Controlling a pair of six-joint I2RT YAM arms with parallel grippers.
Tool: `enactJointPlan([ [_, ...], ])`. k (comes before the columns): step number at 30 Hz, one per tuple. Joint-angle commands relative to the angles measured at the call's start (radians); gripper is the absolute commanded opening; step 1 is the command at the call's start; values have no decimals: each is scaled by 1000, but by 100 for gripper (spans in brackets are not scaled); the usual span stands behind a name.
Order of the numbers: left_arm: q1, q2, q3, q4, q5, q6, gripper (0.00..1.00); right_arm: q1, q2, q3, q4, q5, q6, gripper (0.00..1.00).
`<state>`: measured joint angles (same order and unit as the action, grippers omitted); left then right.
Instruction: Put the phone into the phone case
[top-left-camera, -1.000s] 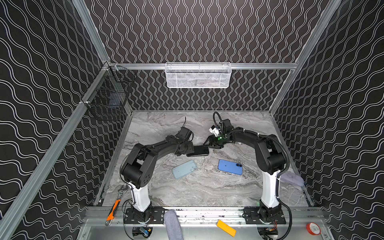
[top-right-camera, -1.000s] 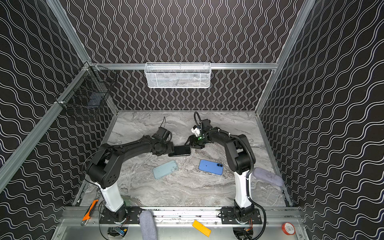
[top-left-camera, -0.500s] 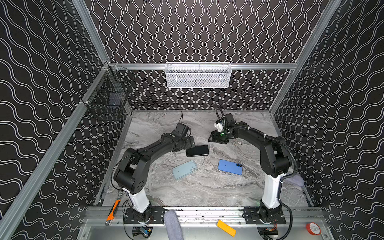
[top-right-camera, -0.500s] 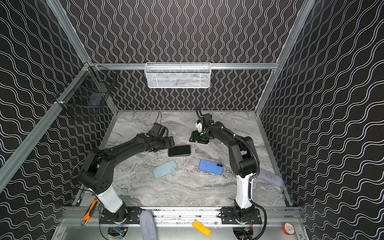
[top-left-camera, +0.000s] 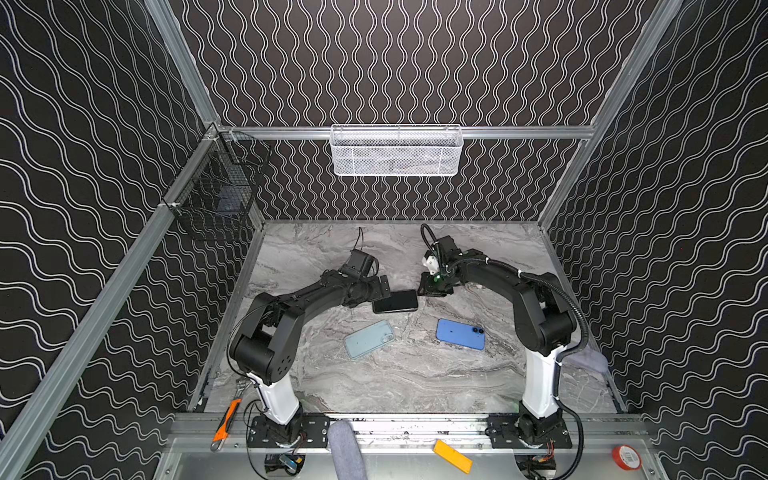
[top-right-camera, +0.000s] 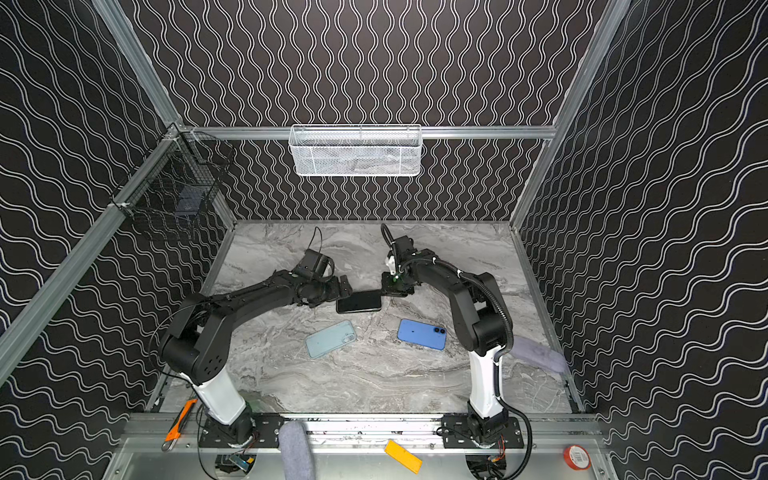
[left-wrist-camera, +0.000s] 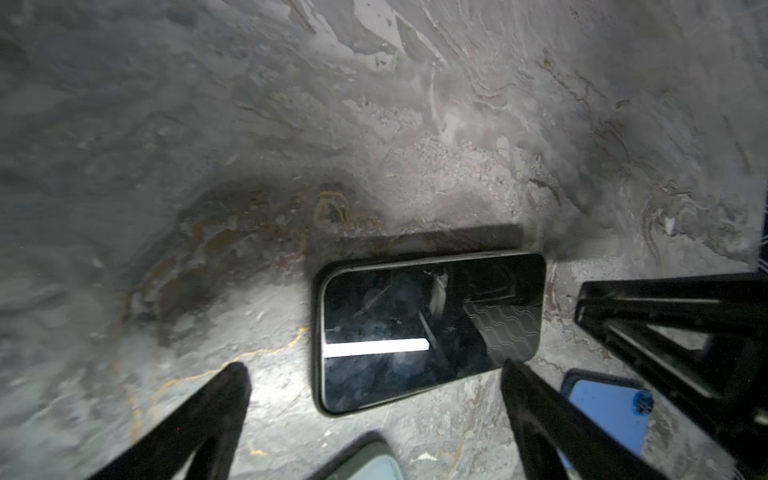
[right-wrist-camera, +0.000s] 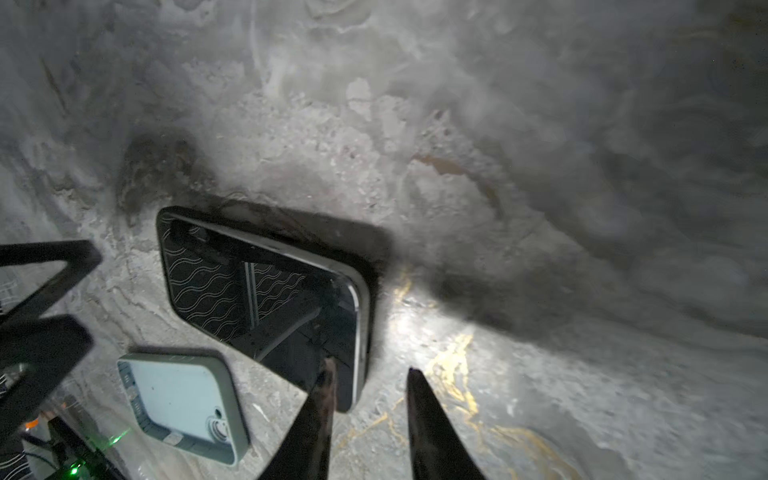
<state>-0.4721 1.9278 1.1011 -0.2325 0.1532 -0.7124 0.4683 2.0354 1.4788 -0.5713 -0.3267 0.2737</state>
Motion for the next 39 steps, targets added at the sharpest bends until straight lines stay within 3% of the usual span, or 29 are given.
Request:
enactJointPlan([
  [1,9,24,-38,166,131,-88,98,9,5,-5,36,-48,29,37],
  [6,48,15,-137,298,168,-173,98,9,-15,-52,83,-80,55,44],
  [14,61,48,-186,443,242,-244,99,9,-17,-72,128,-114,88,45],
  [39,62,36,-173,388,218,-211,98,11,-29,-79,150,-74,111,44],
])
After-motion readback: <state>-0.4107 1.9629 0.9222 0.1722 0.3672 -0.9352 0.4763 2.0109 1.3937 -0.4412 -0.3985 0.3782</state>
